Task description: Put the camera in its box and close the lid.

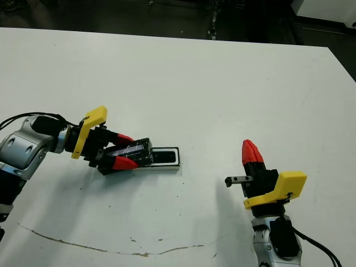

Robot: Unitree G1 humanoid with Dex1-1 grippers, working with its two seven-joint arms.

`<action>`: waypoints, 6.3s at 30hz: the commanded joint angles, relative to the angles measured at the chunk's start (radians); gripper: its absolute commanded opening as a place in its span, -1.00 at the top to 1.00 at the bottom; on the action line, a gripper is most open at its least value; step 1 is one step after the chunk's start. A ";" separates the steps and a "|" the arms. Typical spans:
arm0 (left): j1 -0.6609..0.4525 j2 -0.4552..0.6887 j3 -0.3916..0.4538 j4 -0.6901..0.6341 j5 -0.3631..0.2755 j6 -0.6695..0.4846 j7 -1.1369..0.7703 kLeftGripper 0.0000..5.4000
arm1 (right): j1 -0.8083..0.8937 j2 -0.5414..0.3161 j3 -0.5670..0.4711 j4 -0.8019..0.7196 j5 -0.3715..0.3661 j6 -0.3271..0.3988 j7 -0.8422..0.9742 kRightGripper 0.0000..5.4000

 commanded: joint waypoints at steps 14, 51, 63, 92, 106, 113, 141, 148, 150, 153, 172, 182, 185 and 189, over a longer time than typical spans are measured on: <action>0.016 -0.111 -0.125 0.067 0.051 -0.021 -0.015 -0.17 | 0.014 -0.010 -0.009 0.007 0.021 0.009 0.005 1.00; -0.042 -0.405 -0.157 0.334 0.107 -0.197 0.022 -0.17 | 0.021 -0.010 -0.006 -0.004 0.007 0.016 -0.016 1.00; -0.048 -0.414 -0.177 0.357 0.145 -0.182 0.035 -0.17 | 0.014 -0.010 -0.009 0.004 0.024 0.017 -0.008 1.00; -0.054 -0.374 -0.299 0.224 0.339 -0.093 0.171 -0.41 | 0.029 -0.004 0.003 0.007 0.012 0.006 -0.014 1.00; 0.001 -0.330 -0.284 0.183 0.340 -0.133 0.224 -0.99 | 0.032 -0.004 0.001 0.007 0.021 0.005 -0.006 1.00; 0.042 -0.280 -0.233 0.162 0.305 -0.155 0.223 -0.99 | 0.037 -0.007 0.003 0.002 0.018 0.011 -0.007 1.00; 0.281 0.122 0.218 -0.123 0.011 -0.040 0.226 -0.99 | 0.024 -0.007 0.009 0.002 0.006 0.019 -0.019 1.00; 0.311 0.144 0.326 -0.096 -0.008 -0.061 0.292 -0.99 | 0.019 -0.006 0.007 0.005 0.016 0.027 -0.015 1.00; 0.330 0.125 0.386 -0.149 -0.049 -0.018 0.344 -0.99 | 0.019 -0.004 0.009 0.001 0.010 0.035 -0.024 1.00; 0.368 0.062 0.484 -0.261 -0.124 0.038 0.466 -0.99 | 0.016 -0.003 0.013 0.002 -0.005 0.032 -0.032 1.00; 0.597 -0.458 0.320 -0.721 -0.146 -0.106 1.041 -0.07 | 0.019 0.002 0.017 0.008 0.012 0.013 -0.018 1.00; 0.513 -0.519 0.161 -0.620 -0.070 0.052 1.159 0.49 | 0.022 0.007 0.026 0.011 -0.004 0.005 -0.026 1.00; 0.480 -0.543 0.139 -0.587 -0.054 0.121 1.203 0.68 | 0.023 0.014 0.027 0.011 0.004 0.014 -0.027 1.00; 0.451 -0.572 0.123 -0.531 -0.051 0.190 1.228 0.90 | 0.027 0.018 0.031 0.005 -0.012 0.018 -0.034 1.00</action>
